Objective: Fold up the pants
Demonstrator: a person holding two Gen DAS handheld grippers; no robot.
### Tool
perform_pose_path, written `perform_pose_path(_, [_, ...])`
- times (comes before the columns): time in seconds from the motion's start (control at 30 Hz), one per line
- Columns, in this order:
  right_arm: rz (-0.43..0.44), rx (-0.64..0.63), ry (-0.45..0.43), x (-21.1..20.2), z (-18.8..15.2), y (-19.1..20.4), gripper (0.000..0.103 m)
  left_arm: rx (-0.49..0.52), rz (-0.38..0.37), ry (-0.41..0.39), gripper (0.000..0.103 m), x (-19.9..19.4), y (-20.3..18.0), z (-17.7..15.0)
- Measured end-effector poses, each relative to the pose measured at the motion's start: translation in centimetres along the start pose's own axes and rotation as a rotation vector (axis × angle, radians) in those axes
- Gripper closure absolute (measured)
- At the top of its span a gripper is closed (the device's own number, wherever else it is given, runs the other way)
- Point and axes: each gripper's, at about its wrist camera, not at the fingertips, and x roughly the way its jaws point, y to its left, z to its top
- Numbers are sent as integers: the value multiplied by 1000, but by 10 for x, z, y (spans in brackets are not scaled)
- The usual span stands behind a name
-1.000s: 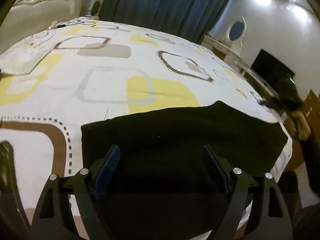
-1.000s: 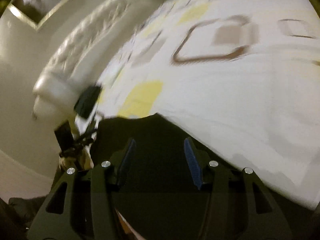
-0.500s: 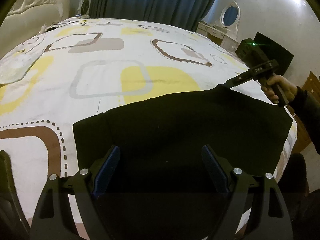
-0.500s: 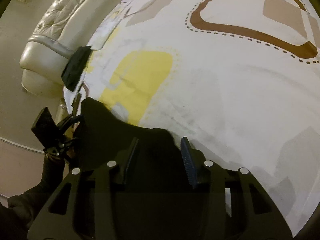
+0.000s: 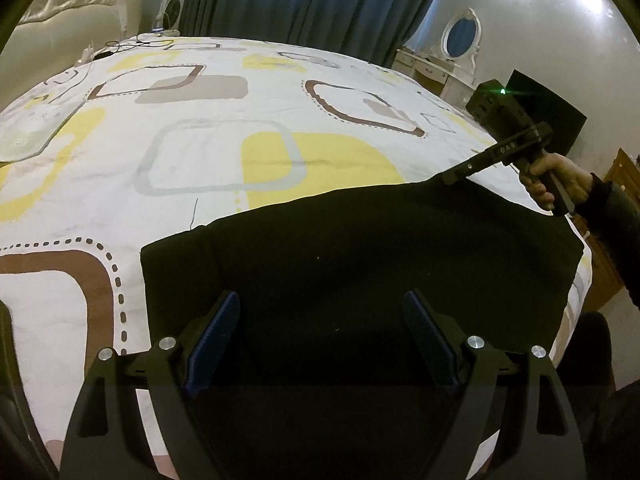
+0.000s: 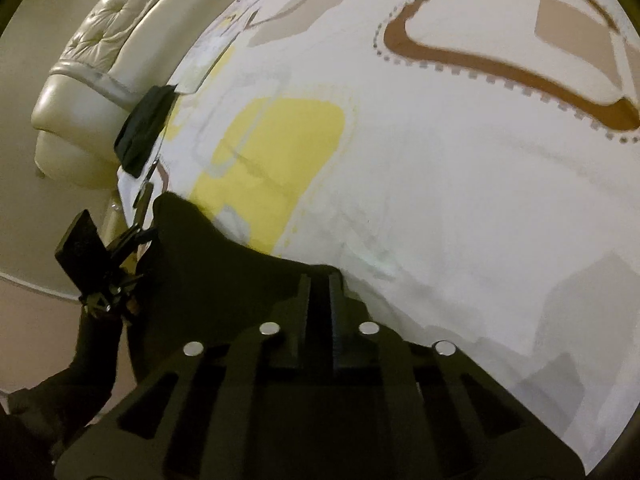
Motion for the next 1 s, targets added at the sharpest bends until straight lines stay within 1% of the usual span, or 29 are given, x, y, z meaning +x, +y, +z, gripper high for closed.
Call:
perform_pose_path(0.07, [-26,-7,-19,-3,2,3,96,2,2,-1,20,1,0,-1])
perform_pose_path(0.17, [-52,-9,-22,1,4,0,97,2,3,-4,20,3,2,-1])
perform_pose_path(0.33, [-32,15,-42,4,8,-13,97,10,5,-9,20,3,0,-4])
perform_pose_path(0.57, [-27,16,-75,1,10,-12,98,9,7,-11,20,2,0,-4])
perform_pose_path(0.63, [-3,24,-94,-3,9,-13,98,-3,4,-14,20,2,1,-4])
perform_pose_path(0.67, [7,36,-86,-1,8,-16,98,-11,2,-17,20,2,3,-4])
perform_pose_path(0.73, [22,83,-67,7,6,-27,95,-10,-2,-18,20,3,4,-5])
perform_pose_path(0.77, [20,88,-76,6,5,-28,90,9,7,-13,20,4,3,-7])
perform_pose_path(0.8, [3,87,-99,1,5,-27,88,22,15,-11,20,5,2,-7])
perform_pose_path(0.87, [-77,91,-169,-15,2,-25,87,47,37,-3,20,4,-1,-7])
perform_pose_path(0.93, [-58,93,-209,-28,-4,-21,86,48,42,2,20,3,0,-8])
perform_pose_path(1.0, [-49,56,-202,-30,-11,-11,82,30,37,3,20,1,4,-8])
